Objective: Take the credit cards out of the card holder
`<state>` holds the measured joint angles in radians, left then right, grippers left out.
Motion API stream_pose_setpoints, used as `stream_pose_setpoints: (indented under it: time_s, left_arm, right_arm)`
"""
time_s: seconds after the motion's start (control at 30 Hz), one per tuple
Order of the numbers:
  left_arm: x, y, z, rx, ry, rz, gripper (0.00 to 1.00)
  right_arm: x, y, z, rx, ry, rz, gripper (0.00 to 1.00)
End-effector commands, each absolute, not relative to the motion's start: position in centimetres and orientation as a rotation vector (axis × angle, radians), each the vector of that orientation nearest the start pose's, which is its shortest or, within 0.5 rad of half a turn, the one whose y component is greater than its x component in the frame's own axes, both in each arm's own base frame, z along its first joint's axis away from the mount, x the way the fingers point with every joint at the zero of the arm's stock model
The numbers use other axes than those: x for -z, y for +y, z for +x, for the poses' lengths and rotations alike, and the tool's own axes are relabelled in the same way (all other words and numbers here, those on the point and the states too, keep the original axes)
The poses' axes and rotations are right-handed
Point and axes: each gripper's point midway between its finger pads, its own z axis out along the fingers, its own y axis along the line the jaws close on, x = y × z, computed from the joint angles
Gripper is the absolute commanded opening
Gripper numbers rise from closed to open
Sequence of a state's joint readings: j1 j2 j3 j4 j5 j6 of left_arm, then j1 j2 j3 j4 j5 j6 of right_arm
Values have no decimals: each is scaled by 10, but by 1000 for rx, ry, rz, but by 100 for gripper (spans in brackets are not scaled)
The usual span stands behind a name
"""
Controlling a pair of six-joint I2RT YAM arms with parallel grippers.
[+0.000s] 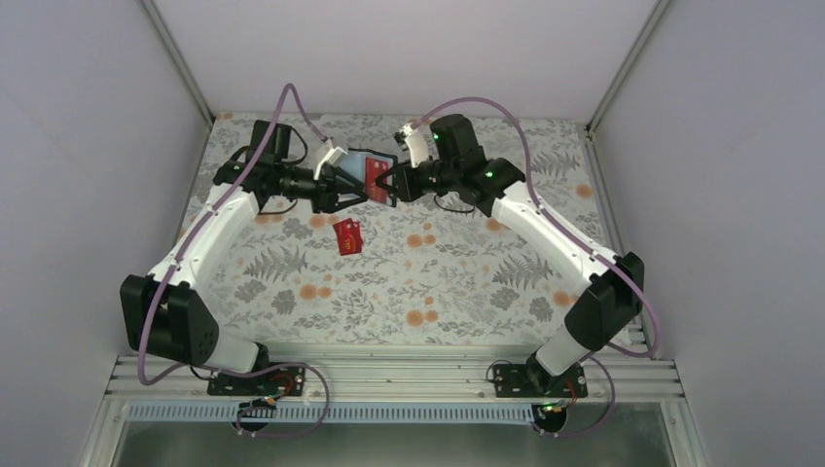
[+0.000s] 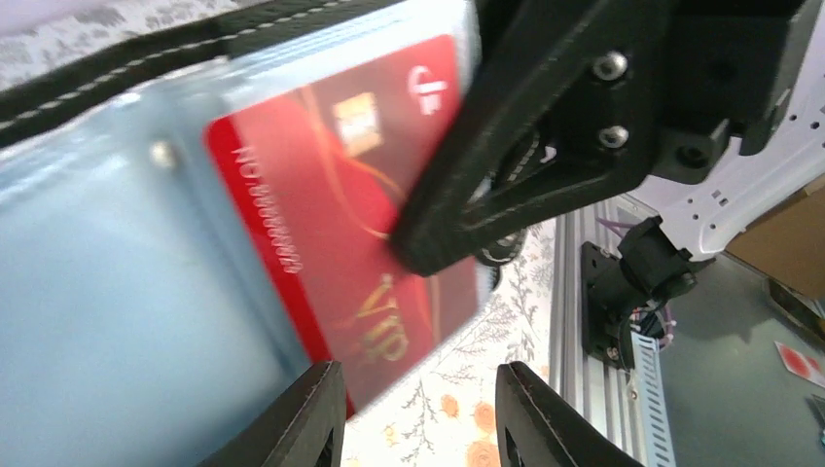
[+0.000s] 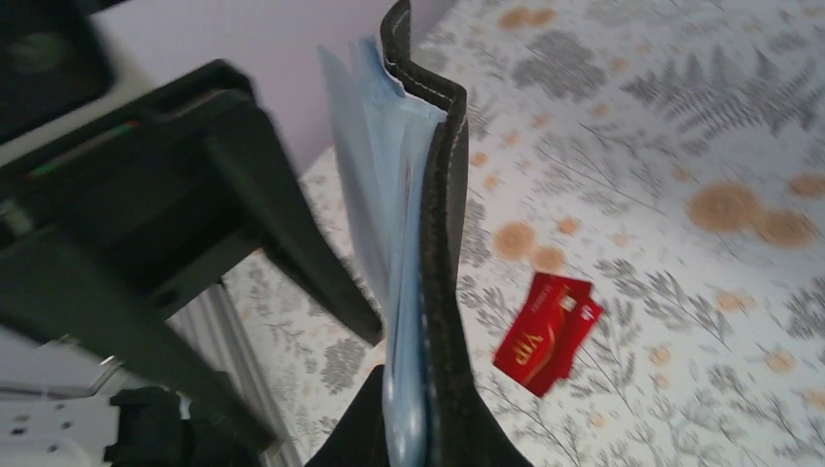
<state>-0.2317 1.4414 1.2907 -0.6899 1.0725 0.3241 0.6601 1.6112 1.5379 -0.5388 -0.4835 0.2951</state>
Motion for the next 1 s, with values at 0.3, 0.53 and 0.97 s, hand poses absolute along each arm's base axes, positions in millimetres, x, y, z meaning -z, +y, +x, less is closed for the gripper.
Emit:
stream_pose_setpoints:
  time_s: [0.3,0.53,0.97]
  left_arm:
    - [-339,-220,286,1201,1719,1081,35]
    - [-342,-229,282,1209,1704,1112,36]
    - [-376,-249,233,1302,1513,1288,2]
  right_arm:
    - [-344,358,276,-1230,1889,-944,4]
    - [-371,353,254,-1286,1734,-1013,4]
    - [-370,349,249,-1262,1704,-1032,4]
